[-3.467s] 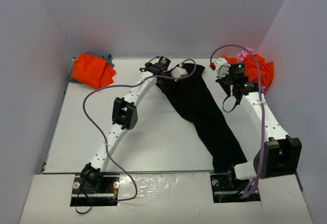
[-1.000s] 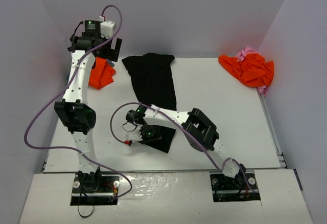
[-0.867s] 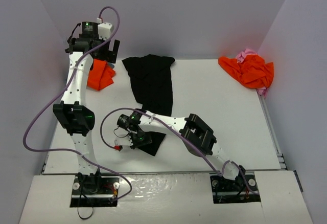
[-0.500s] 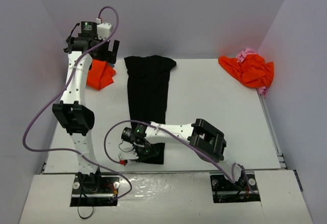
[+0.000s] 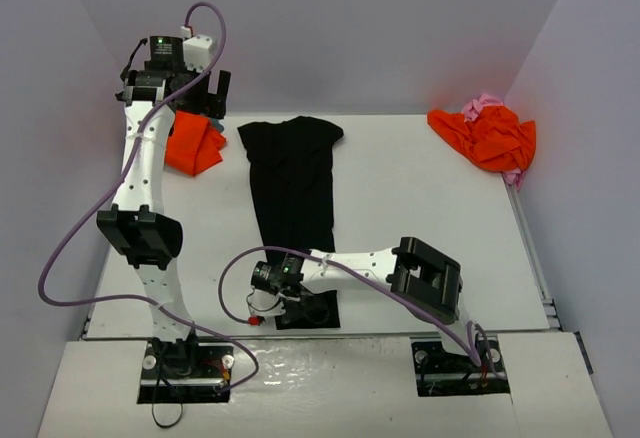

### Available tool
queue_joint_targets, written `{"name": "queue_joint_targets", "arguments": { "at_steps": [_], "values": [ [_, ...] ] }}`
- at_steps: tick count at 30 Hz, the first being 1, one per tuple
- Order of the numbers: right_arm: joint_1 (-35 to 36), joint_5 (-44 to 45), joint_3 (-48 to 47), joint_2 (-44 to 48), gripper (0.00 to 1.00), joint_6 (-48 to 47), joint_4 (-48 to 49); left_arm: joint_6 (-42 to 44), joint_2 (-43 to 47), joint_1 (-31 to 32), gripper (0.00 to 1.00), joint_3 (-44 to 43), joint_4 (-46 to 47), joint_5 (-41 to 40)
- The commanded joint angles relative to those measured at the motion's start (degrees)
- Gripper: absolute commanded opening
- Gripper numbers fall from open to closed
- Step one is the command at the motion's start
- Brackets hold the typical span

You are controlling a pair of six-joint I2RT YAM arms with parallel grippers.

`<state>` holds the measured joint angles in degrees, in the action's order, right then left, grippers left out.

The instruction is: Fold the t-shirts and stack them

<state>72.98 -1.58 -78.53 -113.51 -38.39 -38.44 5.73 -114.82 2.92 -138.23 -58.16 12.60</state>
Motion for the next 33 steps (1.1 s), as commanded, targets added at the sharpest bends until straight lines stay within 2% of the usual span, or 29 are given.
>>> {"name": "queue_joint_targets", "arguments": {
  "at_steps": [1,7,9,11,12,16,19,22,24,27,29,30,32,33],
  "values": [
    [-0.82,19.42,-3.79,5.3,0.36,2.62,6.13,-1.59,7.54,-0.72,0.97,-1.39,2.41,-1.07],
    [-0.32,20.6,-3.61,10.28,0.38,1.51,6.99,-0.92,11.83,-1.25,0.97,5.12,4.57,-2.47],
    [0.02,20.51,-3.64,13.47,0.48,0.78,6.76,-0.82,12.44,-1.34,0.97,5.87,4.56,-2.34],
    [0.37,16.77,-4.52,15.03,0.76,1.0,3.41,-0.73,12.44,-1.34,0.97,6.12,4.47,-2.63],
    [0.51,13.65,-4.61,15.59,0.78,1.63,2.44,-0.56,12.27,-1.34,0.97,5.86,4.35,-3.16],
    [1.02,3.32,0.4,18.53,0.71,5.17,-0.27,-0.09,12.13,-1.47,0.96,6.21,3.72,-2.88],
    [0.5,-1.83,6.92,21.0,0.74,5.65,0.6,0.2,12.95,-1.12,0.94,9.81,4.68,0.7],
    [0.88,-6.09,10.46,20.13,0.73,6.96,1.85,-0.13,11.39,-1.53,0.94,9.27,4.43,-0.72],
    [1.02,-6.36,11.57,20.21,0.7,6.78,2.19,-0.22,10.4,-1.9,0.88,8.8,3.21,0.67],
    [1.02,-7.67,14.24,21.53,0.72,7.15,3.77,1.03,11.3,-2.13,0.81,11.88,3.07,3.99],
    [1.02,-6.18,16.13,22.17,0.71,6.54,4.51,2.16,12.73,-2.1,0.59,14.94,3.25,7.67],
    [0.84,-4.1,17.23,22.92,0.71,6.11,5.2,2.6,13.61,-1.95,0.54,17.04,3.33,9.4],
    [-0.16,0.08,20.34,25.25,0.71,6.01,7.88,3.41,16.1,-1.49,0.52,22.9,4.39,11.94],
    [-0.47,-0.89,21.07,25.39,0.71,6.44,8.37,3.59,16.55,-1.32,0.52,25.54,5.3,12.12]
  ]
}}
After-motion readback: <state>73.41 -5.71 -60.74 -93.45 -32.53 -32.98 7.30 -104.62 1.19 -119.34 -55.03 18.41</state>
